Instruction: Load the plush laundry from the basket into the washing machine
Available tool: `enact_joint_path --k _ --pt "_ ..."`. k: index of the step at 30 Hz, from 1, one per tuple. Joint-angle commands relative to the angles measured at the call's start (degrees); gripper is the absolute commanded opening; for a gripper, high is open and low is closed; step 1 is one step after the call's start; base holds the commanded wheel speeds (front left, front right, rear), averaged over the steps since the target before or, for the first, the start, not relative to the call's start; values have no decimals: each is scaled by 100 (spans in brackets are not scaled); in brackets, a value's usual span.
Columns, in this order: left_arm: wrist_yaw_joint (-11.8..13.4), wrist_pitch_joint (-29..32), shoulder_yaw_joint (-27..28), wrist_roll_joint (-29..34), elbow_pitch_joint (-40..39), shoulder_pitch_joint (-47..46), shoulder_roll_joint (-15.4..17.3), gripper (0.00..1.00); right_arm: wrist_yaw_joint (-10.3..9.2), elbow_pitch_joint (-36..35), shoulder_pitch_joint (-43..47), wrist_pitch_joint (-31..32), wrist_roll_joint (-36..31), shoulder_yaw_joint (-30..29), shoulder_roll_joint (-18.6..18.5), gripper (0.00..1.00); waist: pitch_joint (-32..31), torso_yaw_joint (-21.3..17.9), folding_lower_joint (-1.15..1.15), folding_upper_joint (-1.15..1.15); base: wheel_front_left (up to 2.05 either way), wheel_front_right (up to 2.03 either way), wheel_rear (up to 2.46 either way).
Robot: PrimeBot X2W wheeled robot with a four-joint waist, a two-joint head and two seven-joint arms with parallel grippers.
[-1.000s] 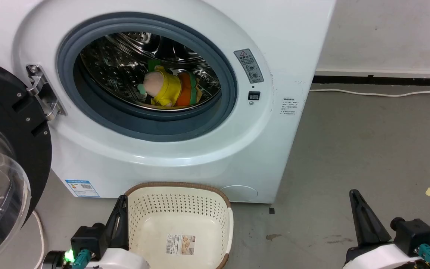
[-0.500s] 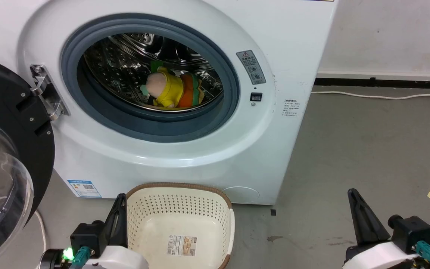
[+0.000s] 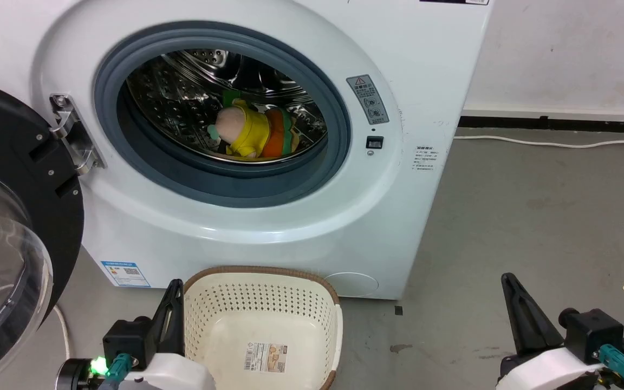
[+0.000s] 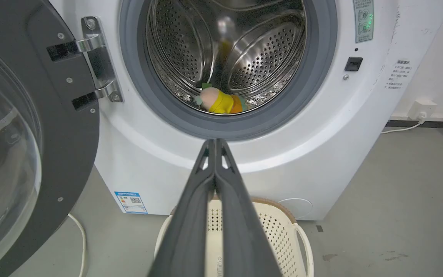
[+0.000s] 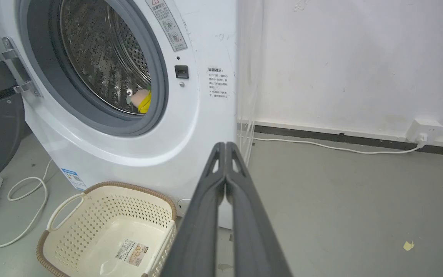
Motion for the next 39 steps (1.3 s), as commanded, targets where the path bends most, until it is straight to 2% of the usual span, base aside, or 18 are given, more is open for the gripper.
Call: enact_joint_path --k 1,39 --pt "-16 46 11 50 -54 -59 -19 0 -3 -50 -67 24 -51 4 -3 0 -3 3 0 0 0 0 0" --pt "-41 480 110 307 -293 -101 -63 0 -4 -206 -130 460 -333 12 -5 0 -98 110 0 0 0 0 0"
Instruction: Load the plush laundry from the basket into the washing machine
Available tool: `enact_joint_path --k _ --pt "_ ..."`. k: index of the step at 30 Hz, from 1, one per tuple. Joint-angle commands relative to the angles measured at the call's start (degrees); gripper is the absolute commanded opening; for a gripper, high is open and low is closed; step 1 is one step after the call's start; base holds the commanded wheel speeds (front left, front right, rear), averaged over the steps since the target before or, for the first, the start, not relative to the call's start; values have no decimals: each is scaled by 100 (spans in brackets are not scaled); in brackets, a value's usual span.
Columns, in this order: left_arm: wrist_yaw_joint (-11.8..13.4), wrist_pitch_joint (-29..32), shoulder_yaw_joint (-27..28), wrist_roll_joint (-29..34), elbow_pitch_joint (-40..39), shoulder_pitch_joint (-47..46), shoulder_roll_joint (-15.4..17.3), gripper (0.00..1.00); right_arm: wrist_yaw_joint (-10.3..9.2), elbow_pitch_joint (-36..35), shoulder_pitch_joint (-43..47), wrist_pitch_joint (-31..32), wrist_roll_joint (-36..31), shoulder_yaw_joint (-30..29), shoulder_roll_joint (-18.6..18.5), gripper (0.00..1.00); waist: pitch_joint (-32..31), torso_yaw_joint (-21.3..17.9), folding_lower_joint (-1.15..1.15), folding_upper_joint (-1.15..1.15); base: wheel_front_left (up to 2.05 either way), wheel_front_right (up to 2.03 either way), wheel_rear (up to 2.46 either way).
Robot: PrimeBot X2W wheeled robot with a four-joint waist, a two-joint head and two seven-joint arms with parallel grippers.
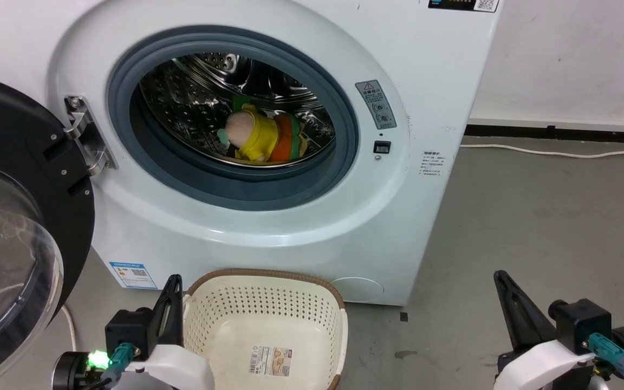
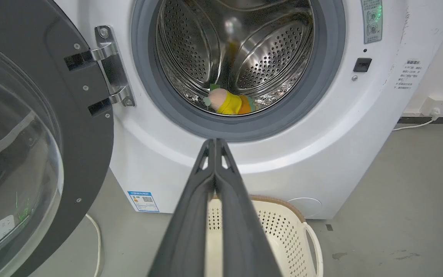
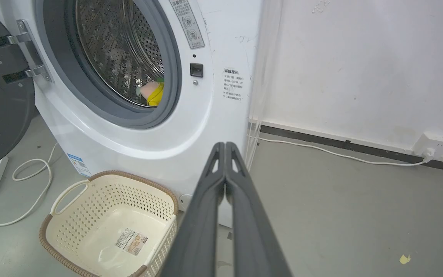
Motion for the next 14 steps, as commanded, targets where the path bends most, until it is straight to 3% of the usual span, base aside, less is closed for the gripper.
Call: enact_joint_path --k 1,14 --pt "-25 35 30 61 -39 -77 -3 0 -4 -47 -60 38 -46 3 -5 0 -2 2 0 0 0 0 0" --pt "-34 187 64 151 -123 -91 -18 0 -4 -102 -82 191 -146 6 -6 0 -35 39 0 0 0 0 0"
